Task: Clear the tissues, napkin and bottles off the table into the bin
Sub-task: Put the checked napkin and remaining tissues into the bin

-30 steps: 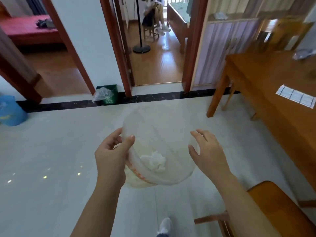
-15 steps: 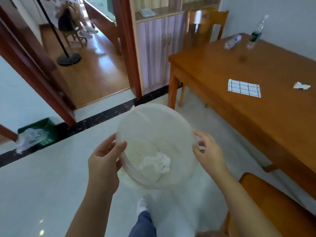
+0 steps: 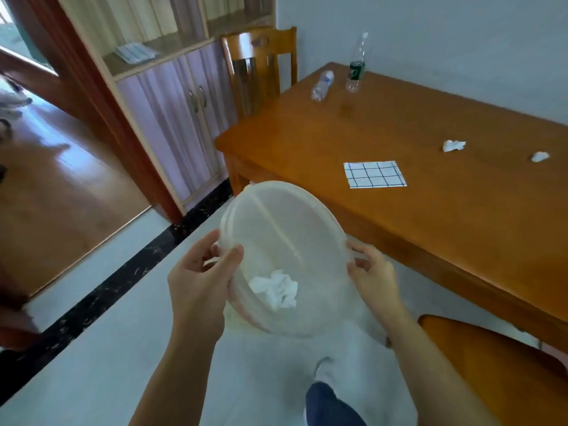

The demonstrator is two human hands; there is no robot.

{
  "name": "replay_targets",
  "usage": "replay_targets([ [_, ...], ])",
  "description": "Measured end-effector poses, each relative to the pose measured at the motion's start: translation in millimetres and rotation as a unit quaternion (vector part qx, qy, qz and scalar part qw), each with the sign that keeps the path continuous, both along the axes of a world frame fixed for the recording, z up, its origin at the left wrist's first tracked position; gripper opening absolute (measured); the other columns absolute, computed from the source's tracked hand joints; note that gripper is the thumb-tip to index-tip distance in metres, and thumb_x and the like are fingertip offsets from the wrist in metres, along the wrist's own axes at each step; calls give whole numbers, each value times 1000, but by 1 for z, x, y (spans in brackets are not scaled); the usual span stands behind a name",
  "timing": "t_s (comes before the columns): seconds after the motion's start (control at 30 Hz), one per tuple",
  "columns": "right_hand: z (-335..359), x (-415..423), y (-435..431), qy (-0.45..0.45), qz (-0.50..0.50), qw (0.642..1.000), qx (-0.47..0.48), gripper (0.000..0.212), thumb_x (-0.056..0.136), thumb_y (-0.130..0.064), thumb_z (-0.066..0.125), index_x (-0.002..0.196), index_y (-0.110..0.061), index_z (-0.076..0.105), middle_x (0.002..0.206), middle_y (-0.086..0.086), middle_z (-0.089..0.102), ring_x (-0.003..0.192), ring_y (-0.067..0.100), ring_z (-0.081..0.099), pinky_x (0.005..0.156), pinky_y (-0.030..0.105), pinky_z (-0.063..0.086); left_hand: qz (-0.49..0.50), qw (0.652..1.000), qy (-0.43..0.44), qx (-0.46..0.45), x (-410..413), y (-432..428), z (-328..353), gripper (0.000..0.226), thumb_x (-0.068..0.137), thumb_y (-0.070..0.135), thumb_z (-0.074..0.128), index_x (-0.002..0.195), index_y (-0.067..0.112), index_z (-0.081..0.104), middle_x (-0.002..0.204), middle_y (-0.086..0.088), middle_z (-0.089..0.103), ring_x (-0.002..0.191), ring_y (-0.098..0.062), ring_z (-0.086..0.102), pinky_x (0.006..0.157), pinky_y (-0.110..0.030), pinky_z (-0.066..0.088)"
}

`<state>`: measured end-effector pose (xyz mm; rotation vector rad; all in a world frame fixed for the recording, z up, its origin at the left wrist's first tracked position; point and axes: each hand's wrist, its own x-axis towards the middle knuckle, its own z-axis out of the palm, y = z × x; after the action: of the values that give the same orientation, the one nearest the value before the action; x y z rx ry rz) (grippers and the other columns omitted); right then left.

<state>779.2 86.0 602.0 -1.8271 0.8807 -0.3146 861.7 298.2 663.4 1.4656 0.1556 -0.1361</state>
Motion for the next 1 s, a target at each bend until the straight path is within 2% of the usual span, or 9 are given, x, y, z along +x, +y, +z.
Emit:
replay_targets([
  [0.17,-3,47,-67,-32,0,999,-8,35,82,-6,61,115,-17,56,120,3,59,101,19,56,88,36,50,-17,999,-15,23,60,-71,-1,36,68,14,77,100,27,71,94,4,71,77,-8,69,58,-21,53],
  [0.27,-5,77,-113,-36,10,999,-3,39,81,-10,64,118,-17,54,119,1,59,102,18,57,88,38,50,-17,999,-29,42,92,-111,6,31,69,16,77,93,33,72,90,9,71,74,-5,68,54,-18,52],
  [0.37,-12,103,-154,-35,23,999,-22,38,82,-13,62,119,-20,54,121,-1,58,102,15,56,82,29,47,-21,995,-49,82,123,-139,10,24,68,19,76,77,41,71,90,5,70,83,-17,66,60,-28,52],
  [0.47,-26,129,-191,-22,29,998,-49,36,83,-11,60,119,-18,54,122,2,58,102,14,55,82,27,46,-13,994,-50,93,151,-161,9,24,68,20,76,79,40,71,90,6,71,85,-20,66,59,-28,51],
  [0.57,-42,151,-220,9,32,996,-89,37,84,-13,59,120,-19,53,124,3,57,107,15,53,86,27,44,-16,992,-50,118,173,-177,8,27,70,22,75,93,34,70,95,2,70,88,-22,64,64,-31,52],
  [0.77,-80,197,-267,96,72,977,-178,43,83,-22,61,124,-18,49,133,8,50,123,24,42,99,38,38,-28,992,-34,121,221,-199,3,29,74,18,72,102,24,69,102,-7,68,93,-27,62,65,-30,50],
  [0.87,-100,213,-280,174,91,957,-215,50,82,-33,61,128,-20,45,139,9,43,128,27,35,104,44,33,-28,991,-16,127,238,-208,1,25,73,20,72,94,32,68,101,-2,67,96,-26,61,75,-37,52],
  [1.0,-119,231,-293,258,147,921,-253,66,77,-54,57,133,-27,35,148,5,29,137,26,20,109,55,16,-25,991,1,134,253,-217,-2,25,72,19,73,92,33,68,98,1,67,95,-25,60,82,-45,52],
])
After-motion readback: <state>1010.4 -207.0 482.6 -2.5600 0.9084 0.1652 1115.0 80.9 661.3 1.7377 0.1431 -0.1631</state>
